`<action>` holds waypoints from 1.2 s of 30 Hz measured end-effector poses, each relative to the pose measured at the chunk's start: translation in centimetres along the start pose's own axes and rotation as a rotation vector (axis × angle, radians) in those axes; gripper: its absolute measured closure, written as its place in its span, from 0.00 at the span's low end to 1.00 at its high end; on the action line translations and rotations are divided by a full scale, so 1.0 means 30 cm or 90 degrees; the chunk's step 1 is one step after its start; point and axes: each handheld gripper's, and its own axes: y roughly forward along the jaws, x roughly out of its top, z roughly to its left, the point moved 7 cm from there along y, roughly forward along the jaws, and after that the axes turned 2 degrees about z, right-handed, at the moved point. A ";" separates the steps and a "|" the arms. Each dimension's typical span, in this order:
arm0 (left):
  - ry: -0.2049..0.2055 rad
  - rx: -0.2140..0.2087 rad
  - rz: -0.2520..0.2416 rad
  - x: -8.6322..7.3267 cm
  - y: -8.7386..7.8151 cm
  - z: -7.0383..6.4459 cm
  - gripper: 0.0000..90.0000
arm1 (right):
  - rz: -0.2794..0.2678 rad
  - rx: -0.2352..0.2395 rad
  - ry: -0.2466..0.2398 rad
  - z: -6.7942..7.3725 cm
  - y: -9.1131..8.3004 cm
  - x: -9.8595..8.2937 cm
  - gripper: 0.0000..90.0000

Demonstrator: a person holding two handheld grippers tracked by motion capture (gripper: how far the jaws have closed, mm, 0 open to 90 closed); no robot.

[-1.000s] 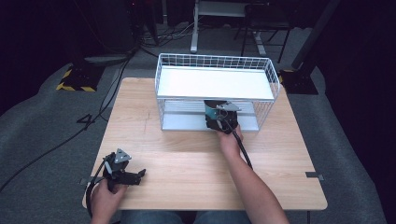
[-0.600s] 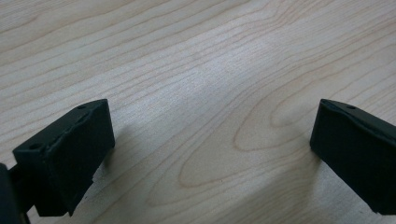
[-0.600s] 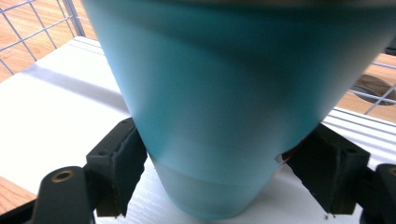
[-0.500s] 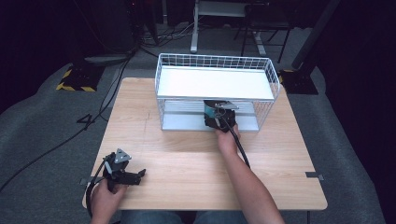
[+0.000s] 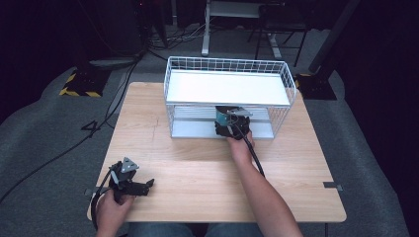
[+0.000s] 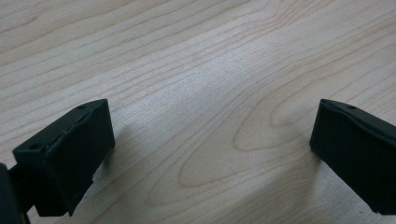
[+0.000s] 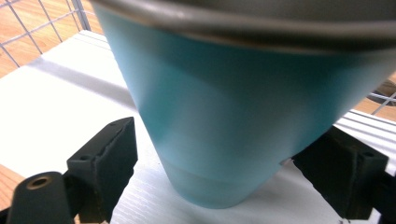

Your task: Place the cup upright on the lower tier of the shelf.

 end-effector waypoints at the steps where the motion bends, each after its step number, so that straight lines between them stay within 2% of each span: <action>1: 0.000 0.000 0.000 0.000 0.000 0.000 0.00 | 0.000 0.000 0.000 0.000 0.000 0.000 0.17; 6: 0.000 0.000 0.000 0.000 0.000 0.000 0.00 | 0.006 0.007 0.002 0.001 -0.030 0.000 0.17; 9: 0.000 -0.001 -0.001 0.000 0.000 0.000 0.00 | 0.007 0.007 -0.009 0.005 -0.052 0.004 0.17; 14: -0.001 -0.001 -0.001 0.002 0.002 0.001 0.00 | 0.000 0.020 -0.011 0.013 -0.109 0.010 0.17; 24: 0.001 -0.002 0.002 0.005 0.004 0.003 0.00 | -0.014 0.055 -0.007 -0.010 -0.253 -0.018 0.17; 25: 0.001 -0.002 0.002 0.005 0.004 0.003 0.00 | -0.014 0.055 -0.007 -0.010 -0.253 -0.018 0.17; 26: 0.001 -0.002 0.002 0.005 0.004 0.004 0.00 | -0.017 0.063 -0.010 -0.014 -0.286 -0.022 0.17; 27: 0.001 -0.002 0.002 0.005 0.004 0.004 0.00 | -0.017 0.063 -0.010 -0.014 -0.286 -0.022 0.17; 28: 0.001 -0.002 0.002 0.006 0.004 0.004 0.00 | -0.019 0.070 -0.015 -0.018 -0.314 -0.027 0.17; 36: 0.001 -0.002 0.001 0.006 0.004 0.004 0.00 | -0.018 0.091 -0.014 -0.056 -0.416 -0.067 0.17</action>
